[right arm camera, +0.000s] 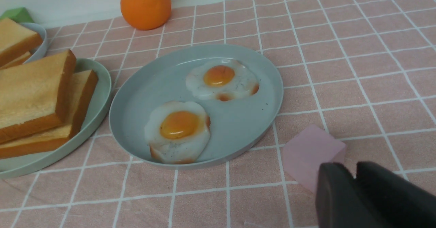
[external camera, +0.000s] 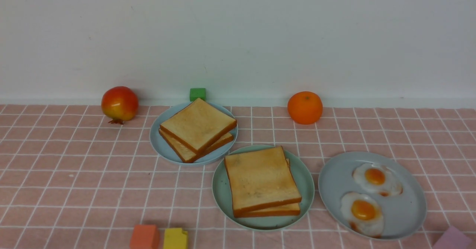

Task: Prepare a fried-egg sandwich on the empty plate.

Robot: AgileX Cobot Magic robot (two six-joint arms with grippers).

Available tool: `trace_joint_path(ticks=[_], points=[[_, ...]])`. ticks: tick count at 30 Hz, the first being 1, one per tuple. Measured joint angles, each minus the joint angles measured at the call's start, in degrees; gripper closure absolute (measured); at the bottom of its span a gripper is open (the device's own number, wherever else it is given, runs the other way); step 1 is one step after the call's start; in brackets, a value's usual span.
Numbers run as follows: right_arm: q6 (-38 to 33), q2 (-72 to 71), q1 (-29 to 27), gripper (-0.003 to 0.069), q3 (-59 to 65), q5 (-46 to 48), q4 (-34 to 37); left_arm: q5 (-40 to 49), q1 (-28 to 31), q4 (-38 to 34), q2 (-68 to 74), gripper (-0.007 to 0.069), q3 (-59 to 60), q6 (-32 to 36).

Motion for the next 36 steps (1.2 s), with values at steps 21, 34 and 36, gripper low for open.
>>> trace_joint_path(ticks=[21,34,36], points=[[0.0,0.0,0.0,0.0515,0.0,0.0,-0.05,0.0,0.0,0.0,0.0,0.0587,0.0,0.0],[0.0,0.0,0.0,0.05,0.0,0.0,-0.05,0.0,0.0,-0.06,0.0,0.058,0.0,0.0],[0.0,0.0,0.0,0.0496,0.0,0.0,-0.05,0.0,0.0,-0.06,0.0,0.0576,0.0,0.0]])
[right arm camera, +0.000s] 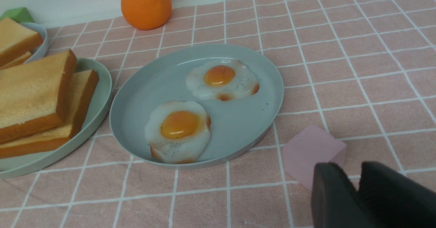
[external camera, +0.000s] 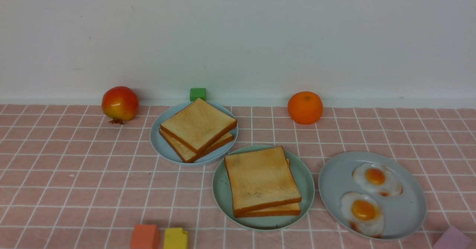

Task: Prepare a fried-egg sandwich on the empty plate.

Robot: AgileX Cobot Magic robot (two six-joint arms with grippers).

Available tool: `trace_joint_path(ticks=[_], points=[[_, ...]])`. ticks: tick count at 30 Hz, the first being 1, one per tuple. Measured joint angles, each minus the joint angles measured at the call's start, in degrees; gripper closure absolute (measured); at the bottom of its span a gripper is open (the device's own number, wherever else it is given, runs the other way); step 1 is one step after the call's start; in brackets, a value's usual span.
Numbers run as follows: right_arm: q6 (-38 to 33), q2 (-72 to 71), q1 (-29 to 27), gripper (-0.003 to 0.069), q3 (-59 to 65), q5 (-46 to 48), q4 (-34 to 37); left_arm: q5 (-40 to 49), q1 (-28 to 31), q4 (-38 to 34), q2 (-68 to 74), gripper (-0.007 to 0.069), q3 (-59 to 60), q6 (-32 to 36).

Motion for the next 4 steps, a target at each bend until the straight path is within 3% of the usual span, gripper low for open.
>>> trace_joint_path(ticks=[4], points=[[0.0,0.0,0.0,0.0494,0.0,0.0,0.0,0.0,0.0,0.0,0.0,0.0571,0.0,0.0]])
